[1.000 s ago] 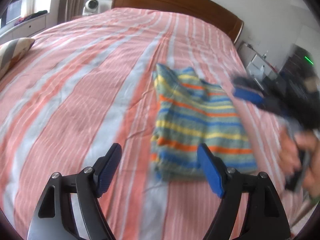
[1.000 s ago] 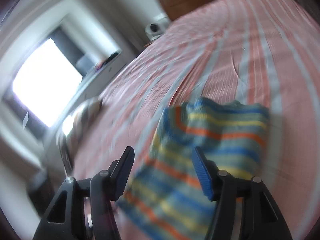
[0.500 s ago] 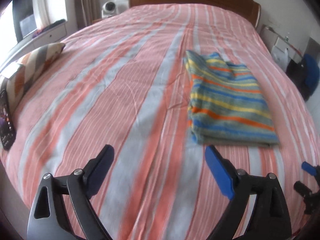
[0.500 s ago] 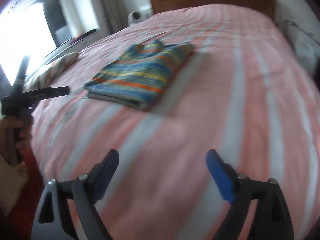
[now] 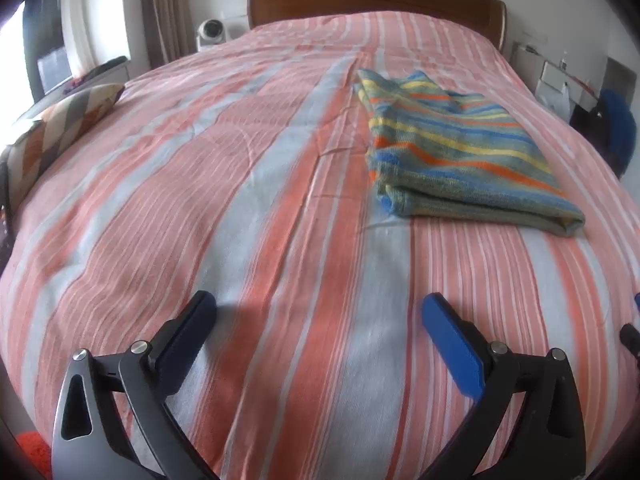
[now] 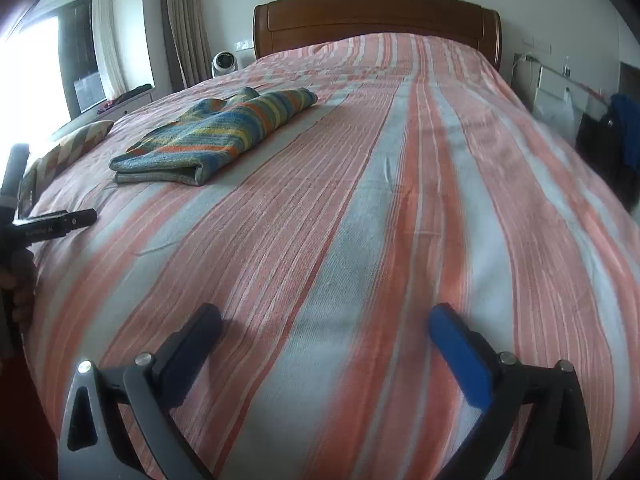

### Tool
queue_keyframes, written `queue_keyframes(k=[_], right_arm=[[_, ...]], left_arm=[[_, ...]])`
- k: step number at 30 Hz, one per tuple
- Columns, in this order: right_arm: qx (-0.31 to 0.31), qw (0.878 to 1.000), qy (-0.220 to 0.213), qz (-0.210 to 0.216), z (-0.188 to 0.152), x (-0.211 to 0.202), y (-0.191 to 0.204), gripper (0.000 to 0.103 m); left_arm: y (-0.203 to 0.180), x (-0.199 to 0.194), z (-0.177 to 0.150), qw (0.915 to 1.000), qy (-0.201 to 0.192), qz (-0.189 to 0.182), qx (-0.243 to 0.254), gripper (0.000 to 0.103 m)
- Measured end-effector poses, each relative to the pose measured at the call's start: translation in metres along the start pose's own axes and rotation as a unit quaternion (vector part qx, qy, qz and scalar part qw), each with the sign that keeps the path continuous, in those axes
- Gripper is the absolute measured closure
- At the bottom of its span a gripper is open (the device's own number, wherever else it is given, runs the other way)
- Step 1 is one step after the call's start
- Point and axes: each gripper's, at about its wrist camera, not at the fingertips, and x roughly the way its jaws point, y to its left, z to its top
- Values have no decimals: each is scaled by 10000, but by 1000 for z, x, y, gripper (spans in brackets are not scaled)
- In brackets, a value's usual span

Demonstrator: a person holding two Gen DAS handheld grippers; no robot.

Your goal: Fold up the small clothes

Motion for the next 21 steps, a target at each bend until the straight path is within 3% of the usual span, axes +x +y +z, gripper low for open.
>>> queue_keyframes(k=[21], right_arm=[[35, 10000, -53, 53, -4, -1, -1, 0]], left_arm=[[-3, 3, -5, 9999, -80, 97, 51, 0]])
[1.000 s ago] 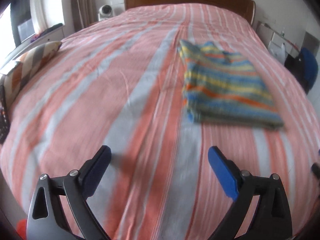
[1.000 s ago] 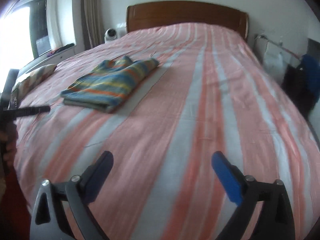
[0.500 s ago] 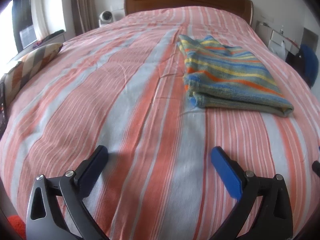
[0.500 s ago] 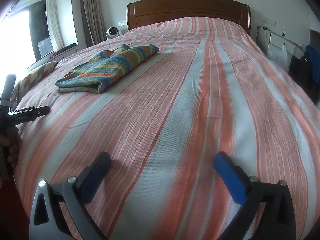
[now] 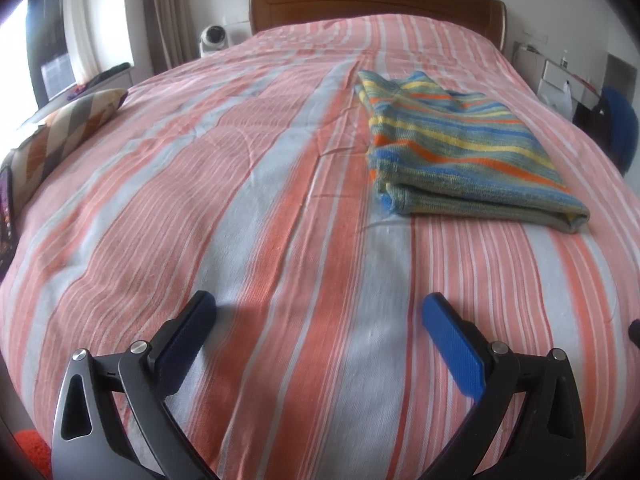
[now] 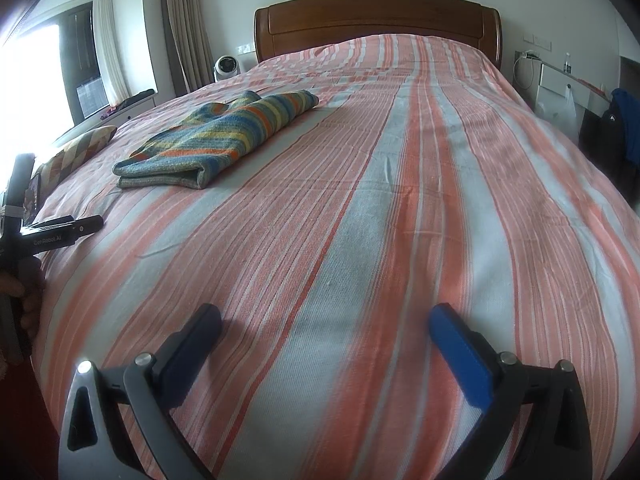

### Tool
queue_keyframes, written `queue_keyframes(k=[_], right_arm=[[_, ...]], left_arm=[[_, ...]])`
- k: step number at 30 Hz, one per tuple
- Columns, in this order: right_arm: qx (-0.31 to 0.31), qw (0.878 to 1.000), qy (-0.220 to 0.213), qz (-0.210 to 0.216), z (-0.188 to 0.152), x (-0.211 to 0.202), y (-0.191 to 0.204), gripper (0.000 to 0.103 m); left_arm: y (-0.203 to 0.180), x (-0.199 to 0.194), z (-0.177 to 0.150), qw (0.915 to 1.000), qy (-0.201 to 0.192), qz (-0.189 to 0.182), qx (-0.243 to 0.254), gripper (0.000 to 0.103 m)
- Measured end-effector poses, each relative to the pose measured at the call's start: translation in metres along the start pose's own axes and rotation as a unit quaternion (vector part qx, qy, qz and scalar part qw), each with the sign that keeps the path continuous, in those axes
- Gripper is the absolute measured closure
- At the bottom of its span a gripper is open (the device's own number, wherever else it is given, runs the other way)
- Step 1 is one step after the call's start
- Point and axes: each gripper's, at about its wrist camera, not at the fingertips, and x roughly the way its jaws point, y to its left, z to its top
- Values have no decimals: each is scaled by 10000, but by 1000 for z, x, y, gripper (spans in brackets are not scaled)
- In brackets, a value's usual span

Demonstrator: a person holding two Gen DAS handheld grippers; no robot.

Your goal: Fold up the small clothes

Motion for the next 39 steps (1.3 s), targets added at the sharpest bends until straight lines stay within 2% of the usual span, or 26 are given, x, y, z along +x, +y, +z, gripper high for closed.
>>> queue_keyframes(k=[36, 39], right_arm=[[32, 10000, 0, 3, 0, 0, 0, 0], [31, 10000, 20, -13, 0, 1, 1, 0]], left_arm=[[0, 0, 0, 10000, -1, 6, 6, 0], [2, 0, 1, 9999, 101, -60, 7, 1]])
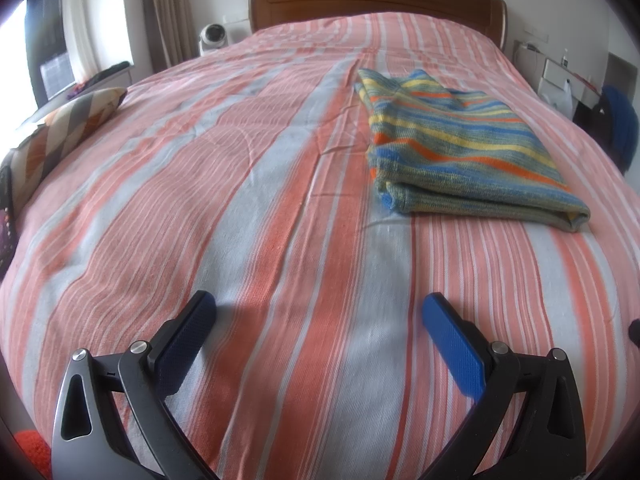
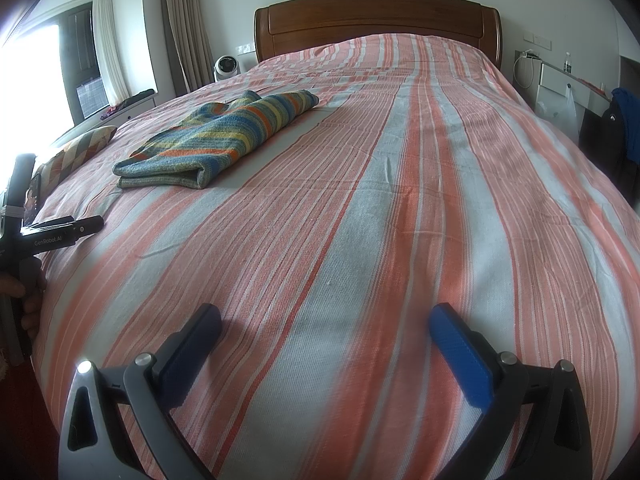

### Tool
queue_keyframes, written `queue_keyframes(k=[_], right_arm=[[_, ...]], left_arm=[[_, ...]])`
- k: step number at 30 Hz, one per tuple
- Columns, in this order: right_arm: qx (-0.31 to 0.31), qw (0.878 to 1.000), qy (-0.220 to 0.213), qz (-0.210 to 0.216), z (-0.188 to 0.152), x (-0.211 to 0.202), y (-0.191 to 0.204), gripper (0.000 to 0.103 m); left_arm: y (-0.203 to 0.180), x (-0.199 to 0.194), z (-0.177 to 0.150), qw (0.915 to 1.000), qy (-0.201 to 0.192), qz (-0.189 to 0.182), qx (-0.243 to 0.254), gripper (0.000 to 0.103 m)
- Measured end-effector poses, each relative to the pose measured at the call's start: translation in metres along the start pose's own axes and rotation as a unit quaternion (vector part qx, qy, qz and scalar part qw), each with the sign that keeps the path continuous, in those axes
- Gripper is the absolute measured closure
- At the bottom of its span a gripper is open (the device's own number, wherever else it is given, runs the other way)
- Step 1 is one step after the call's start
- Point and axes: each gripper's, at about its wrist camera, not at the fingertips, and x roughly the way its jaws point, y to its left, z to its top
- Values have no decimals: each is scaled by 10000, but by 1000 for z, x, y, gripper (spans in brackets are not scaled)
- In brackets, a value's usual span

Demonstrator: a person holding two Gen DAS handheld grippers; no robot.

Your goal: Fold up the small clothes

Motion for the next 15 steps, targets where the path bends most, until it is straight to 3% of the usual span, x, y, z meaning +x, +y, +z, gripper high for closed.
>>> queue_keyframes(k=[2, 5, 8, 11, 14, 15], right_arm=[[-64, 9998, 123, -112, 2, 0, 4, 0], [-148, 9989, 397, -211, 8, -3, 9, 0], [-91, 9983, 576, -62, 14, -6, 11, 0], [307, 9977, 483, 355, 30, -10, 7, 0], [891, 9903, 449, 966, 60, 1, 1, 0], [1044, 9867, 456, 1164, 70, 8, -2, 0]], left_arm=[[8, -4, 5, 9994, 250, -225, -67, 2], [38, -27, 23, 9941, -34, -869, -649, 2], [55, -29, 47, 9889, -69, -1189, -886, 1], [60, -9, 75, 9805, 284, -1716, -909, 1], [45, 34, 108, 9689, 887, -2218, -651, 2], [39, 48, 117, 9686, 1031, -2194, -549, 2]])
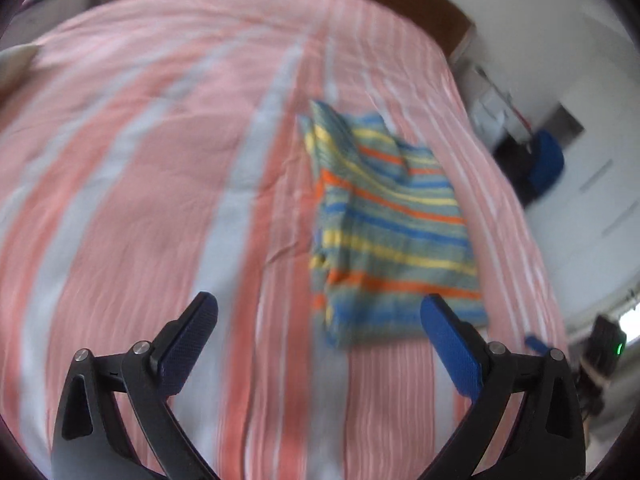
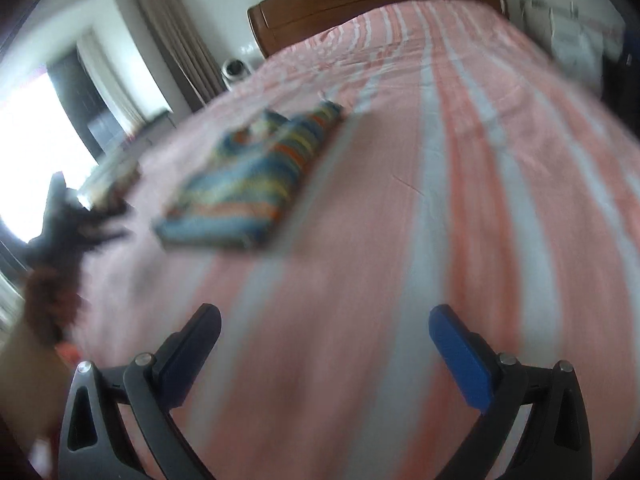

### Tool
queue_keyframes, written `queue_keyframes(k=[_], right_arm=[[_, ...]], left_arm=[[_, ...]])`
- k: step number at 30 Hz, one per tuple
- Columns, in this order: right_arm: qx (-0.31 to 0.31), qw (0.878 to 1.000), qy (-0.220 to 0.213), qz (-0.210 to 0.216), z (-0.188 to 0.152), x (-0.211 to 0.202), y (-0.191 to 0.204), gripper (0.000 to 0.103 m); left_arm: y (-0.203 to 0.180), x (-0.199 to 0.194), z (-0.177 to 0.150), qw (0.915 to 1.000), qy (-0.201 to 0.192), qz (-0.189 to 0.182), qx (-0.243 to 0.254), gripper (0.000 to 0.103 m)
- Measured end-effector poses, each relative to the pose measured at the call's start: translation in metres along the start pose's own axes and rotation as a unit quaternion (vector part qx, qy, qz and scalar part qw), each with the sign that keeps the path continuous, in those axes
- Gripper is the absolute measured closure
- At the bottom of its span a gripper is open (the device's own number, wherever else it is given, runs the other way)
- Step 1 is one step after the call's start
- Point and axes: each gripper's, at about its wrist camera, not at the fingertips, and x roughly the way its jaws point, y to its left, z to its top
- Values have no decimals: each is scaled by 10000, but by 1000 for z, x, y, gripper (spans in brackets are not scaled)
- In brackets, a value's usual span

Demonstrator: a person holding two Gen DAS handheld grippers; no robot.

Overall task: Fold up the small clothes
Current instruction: 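Grasp the folded sweater bundle with both grippers and lift it, then set the bundle down on the bed middle with both grippers and release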

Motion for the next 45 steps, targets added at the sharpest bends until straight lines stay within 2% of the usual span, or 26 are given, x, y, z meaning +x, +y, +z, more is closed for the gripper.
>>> queue_keyframes(k=[1, 3, 6, 10, 11, 12, 13, 14, 15, 17, 20, 23, 26, 29, 30, 32, 33, 34, 35, 36, 37, 40, 42, 45], right_arm=[[263, 9993, -12, 249, 18, 11, -4, 0], [629, 9969, -16, 477, 45, 30, -11, 3], [1178, 9899, 97, 778, 89, 78, -21, 27], [1684, 9771, 405, 1240, 118, 139, -22, 28], [1802, 9720, 499, 1424, 122, 157, -16, 28], [1783, 9710, 576, 1484, 124, 165, -12, 35], [1507, 9762, 749, 1371, 128, 179, 2, 59], [1208, 9828, 871, 1096, 129, 185, 13, 68], [848, 9889, 954, 765, 130, 189, 25, 71], [72, 9966, 820, 99, 129, 185, 55, 75], [-629, 9964, 339, -454, 122, 164, 91, 78], [-1000, 9936, -124, -512, 119, 139, 117, 79], [-1110, 9915, -522, -435, 124, 113, 135, 79], [-1106, 9898, -791, -418, 132, 94, 140, 79], [-1077, 9897, -837, -431, 133, 91, 138, 78], [-922, 9923, -701, -450, 139, 99, 125, 68], [-870, 9929, -578, -570, 140, 106, 116, 41], [-808, 9919, -486, -846, 138, 110, 99, 11], [-693, 9908, -421, -1082, 133, 110, 85, 5], [-580, 9915, -418, -1088, 129, 105, 74, 6], [-476, 9921, -441, -1071, 120, 93, 61, 5], [-822, 9851, -496, -1426, 99, 61, 51, 4], [-1242, 9758, -600, -1697, 81, 35, 57, 4], [-1570, 9680, -883, -1747, 47, -10, 72, 3]], left_arm=[[0, 9, 9, 9999, 81, 61, 30, 2], [2, 33, 31, 9995, 241, 202, 54, 2], [2, 63, 54, 9988, 466, 175, 14, 2], [-7, 81, 72, 9981, 595, 130, 133, 3], [-11, 85, 72, 9975, 636, 187, 225, 4], [-17, 88, 72, 9965, 666, 310, 395, 21], [-25, 94, 70, 9938, 745, 502, 647, 54], [-30, 96, 70, 9925, 810, 510, 762, 71], [-37, 99, 68, 9922, 832, 502, 778, 81], [-43, 94, 65, 9920, 638, 724, 809, 86], [-50, 74, 57, 9934, 222, 783, 809, 88], [-56, 40, 57, 9943, -203, 661, 807, 88], [-69, 17, 62, 9928, -481, 602, 913, 88], [-81, 6, 72, 9899, -699, 634, 1055, 87], [-83, 10, 75, 9896, -708, 687, 1050, 82], [-80, 31, 75, 9883, -521, 1017, 1011, 59], [-77, 41, 73, 9863, -438, 1245, 990, 42], [-72, 46, 66, 9832, -414, 1497, 954, 41], [-70, 45, 60, 9818, -467, 1579, 947, 41], [-67, 37, 49, 9807, -593, 1588, 969, 37], [-66, 27, 38, 9796, -720, 1591, 998, 28], [-70, -11, 0, 9688, -1285, 1817, 1089, 6], [-81, -38, -27, 9577, -1670, 1974, 1266, 3], [-105, -69, -58, 9420, -1945, 2245, 1564, 1]])
